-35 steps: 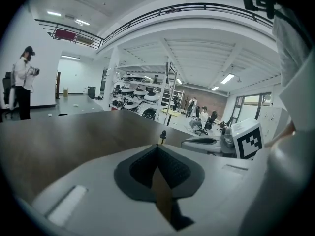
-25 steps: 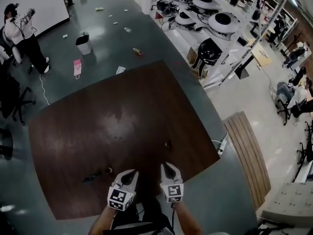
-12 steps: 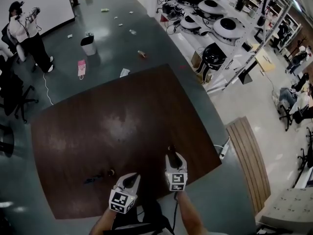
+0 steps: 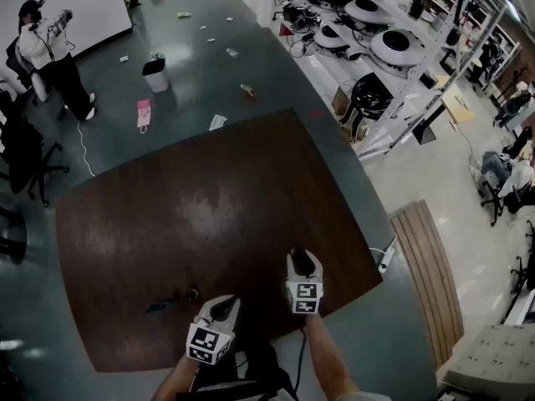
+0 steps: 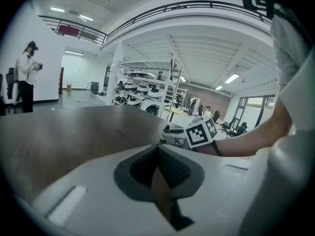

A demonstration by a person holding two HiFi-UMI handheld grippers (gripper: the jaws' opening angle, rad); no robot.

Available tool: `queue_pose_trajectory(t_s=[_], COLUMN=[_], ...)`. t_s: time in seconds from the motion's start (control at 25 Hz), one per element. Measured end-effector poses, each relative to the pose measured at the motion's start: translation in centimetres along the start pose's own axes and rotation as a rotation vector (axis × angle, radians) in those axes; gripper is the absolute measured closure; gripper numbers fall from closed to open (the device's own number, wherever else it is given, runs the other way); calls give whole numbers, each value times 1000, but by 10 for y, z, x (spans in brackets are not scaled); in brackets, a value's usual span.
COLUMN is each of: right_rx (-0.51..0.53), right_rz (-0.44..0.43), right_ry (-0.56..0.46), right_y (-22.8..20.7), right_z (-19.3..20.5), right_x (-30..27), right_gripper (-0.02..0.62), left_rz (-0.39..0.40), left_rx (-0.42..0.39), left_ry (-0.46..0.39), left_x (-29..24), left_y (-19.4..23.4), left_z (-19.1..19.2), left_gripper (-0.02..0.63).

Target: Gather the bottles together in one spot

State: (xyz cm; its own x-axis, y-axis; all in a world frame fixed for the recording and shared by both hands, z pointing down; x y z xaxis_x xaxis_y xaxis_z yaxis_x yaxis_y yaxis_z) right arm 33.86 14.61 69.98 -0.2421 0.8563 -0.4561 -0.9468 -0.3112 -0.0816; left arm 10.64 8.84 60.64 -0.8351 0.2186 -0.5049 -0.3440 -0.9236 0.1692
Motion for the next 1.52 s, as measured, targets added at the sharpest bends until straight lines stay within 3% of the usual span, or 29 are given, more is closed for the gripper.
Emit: queue_pose_trajectory(t_s=[0.52,0.96,1.28,1.52], right_rx=[15,46,92,152], right_rz=[18,-34,-134,-270], right_ry=[1,-34,-80,-106], right_y=[-2,18,63,103], right_z=[-5,-18,-36,-50], right_x=[-4,22,42,48], right_gripper=[459,462,463,462], left_rz=[-7,-39,-84,-132], left_rx=[-2,6,29,62], left_ry=[-2,-37,-63,-73], left_x=[2,13,25,33], left_y=[3,3,9,14], left_z=[-1,-10,-9,-4], left_gripper=[606,606,606,606])
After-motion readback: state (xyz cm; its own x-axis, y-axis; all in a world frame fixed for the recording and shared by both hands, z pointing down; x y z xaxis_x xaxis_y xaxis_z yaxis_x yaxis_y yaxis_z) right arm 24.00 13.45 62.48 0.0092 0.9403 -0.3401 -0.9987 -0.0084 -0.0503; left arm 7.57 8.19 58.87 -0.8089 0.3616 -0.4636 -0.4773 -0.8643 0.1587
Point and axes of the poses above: the fingertips, and each gripper's own axes: x backward along the fingers, y to its left, z out of its underside, the point moved 5 cm from there along x, backward along the fingers, and after that the axes turned 11 degrees about -z, right-handed, at the moved point
